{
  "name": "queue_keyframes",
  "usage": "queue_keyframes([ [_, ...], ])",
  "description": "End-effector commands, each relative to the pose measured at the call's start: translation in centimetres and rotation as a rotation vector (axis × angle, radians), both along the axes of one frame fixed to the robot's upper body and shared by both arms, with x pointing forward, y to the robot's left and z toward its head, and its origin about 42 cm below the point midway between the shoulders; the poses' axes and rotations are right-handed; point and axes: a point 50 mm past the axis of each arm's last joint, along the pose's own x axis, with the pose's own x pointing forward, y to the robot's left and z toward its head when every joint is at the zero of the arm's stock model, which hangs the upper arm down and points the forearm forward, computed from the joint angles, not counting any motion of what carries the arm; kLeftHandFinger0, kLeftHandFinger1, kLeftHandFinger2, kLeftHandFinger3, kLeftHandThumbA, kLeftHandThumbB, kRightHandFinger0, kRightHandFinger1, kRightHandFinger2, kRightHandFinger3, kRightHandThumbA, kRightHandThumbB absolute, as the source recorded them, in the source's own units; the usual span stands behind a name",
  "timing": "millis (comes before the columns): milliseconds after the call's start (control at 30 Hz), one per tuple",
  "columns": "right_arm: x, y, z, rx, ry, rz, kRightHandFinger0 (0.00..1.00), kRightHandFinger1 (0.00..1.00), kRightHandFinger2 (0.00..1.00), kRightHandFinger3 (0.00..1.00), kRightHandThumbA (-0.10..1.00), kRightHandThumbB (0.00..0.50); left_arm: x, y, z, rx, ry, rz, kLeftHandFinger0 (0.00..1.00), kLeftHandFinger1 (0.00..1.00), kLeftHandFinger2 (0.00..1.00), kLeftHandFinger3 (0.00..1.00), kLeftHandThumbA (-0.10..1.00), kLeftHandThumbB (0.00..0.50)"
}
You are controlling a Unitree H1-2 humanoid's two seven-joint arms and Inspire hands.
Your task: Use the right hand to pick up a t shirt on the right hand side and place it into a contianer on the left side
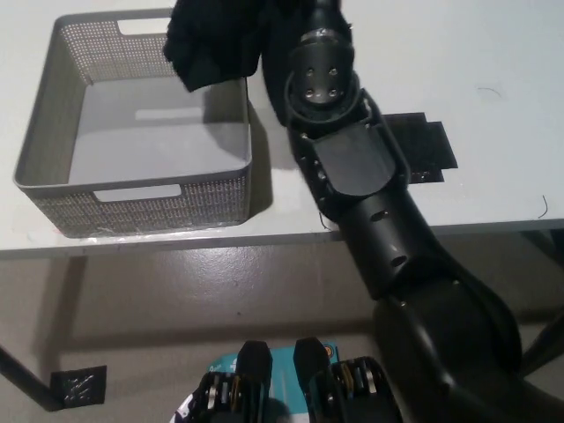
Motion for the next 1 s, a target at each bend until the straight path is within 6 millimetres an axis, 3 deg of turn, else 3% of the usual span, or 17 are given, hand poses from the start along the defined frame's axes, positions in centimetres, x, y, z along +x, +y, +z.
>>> queue_keyframes([
  [0,-0.9,3.2,3.1,-0.012,-0.066,0.062,0.0,0.0,0.41,0.4,-0.1,0.162,0.0,-1.5,0.1,-0.007,-0.008,-0.046,1.0,1.0,1.0,1.0,1.0,0.276],
  [100,-0.9,4.5,1.7,-0.04,-0.002,0.083,0.0,0.0,0.37,0.32,-0.1,0.174,-0.1,-1.9,0.0,-0.022,-0.006,-0.05,1.0,1.0,1.0,1.0,1.0,0.303],
  [267,-1.2,6.6,-0.5,-0.132,0.116,0.14,0.0,0.1,0.51,0.4,-0.1,0.164,0.0,-2.4,0.3,0.003,-0.008,-0.069,1.0,1.0,1.0,1.0,1.0,0.298],
  [300,-1.7,7.7,-1.5,-0.162,0.149,0.169,0.0,0.18,0.58,0.44,-0.1,0.166,0.0,-2.4,0.3,0.019,-0.009,-0.073,1.0,1.0,1.0,1.0,1.0,0.298],
  [400,-2.2,8.7,-2.4,-0.244,0.147,0.171,0.0,0.25,0.6,0.49,-0.1,0.191,0.1,-2.5,0.4,0.025,-0.007,-0.079,1.0,1.0,1.0,1.0,1.0,0.298],
  [467,-2.4,9.0,-2.7,-0.238,0.152,0.178,0.0,0.2,0.58,0.47,-0.1,0.165,-0.1,-2.6,0.3,0.024,-0.005,-0.089,1.0,1.0,1.0,1.0,1.0,0.284],
  [533,-2.6,9.6,-2.7,-0.261,0.148,0.217,0.0,0.24,0.63,0.5,-0.1,0.153,-0.1,-2.6,0.2,0.025,0.005,-0.09,1.0,1.0,1.0,1.0,1.0,0.299],
  [567,-2.7,9.8,-2.8,-0.336,0.138,0.223,0.18,0.5,0.86,0.59,-0.1,0.164,-0.2,-2.5,0.2,0.03,0.01,-0.09,1.0,1.0,1.0,1.0,1.0,0.294],
  [600,-2.7,10.0,-2.8,-0.389,0.156,0.257,0.65,0.91,1.0,0.75,-0.08,0.277,-0.3,-2.3,0.1,0.039,0.016,-0.088,1.0,1.0,1.0,1.0,1.0,0.297],
  [633,-2.7,10.4,-2.6,-0.488,0.193,0.316,0.77,0.99,1.0,1.0,0.3,0.353,-0.5,-2.4,0.0,0.032,0.02,-0.086,1.0,1.0,1.0,1.0,1.0,0.297],
  [667,-2.8,10.9,-2.4,-0.519,0.244,0.414,1.0,1.0,1.0,1.0,0.45,0.461,-0.6,-2.3,-0.1,0.031,0.019,-0.088,1.0,1.0,1.0,1.0,1.0,0.298],
  [700,-3.0,11.1,-2.3,-0.515,0.263,0.455,1.0,1.0,1.0,1.0,0.48,0.498,-0.6,-2.3,-0.2,0.029,0.021,-0.088,1.0,1.0,1.0,1.0,1.0,0.305],
  [967,-3.2,11.0,-2.6,-0.544,0.269,0.487,1.0,1.0,1.0,1.0,0.49,0.496,-1.1,-1.8,-0.4,0.028,0.032,-0.072,1.0,1.0,1.0,1.0,1.0,0.304],
])
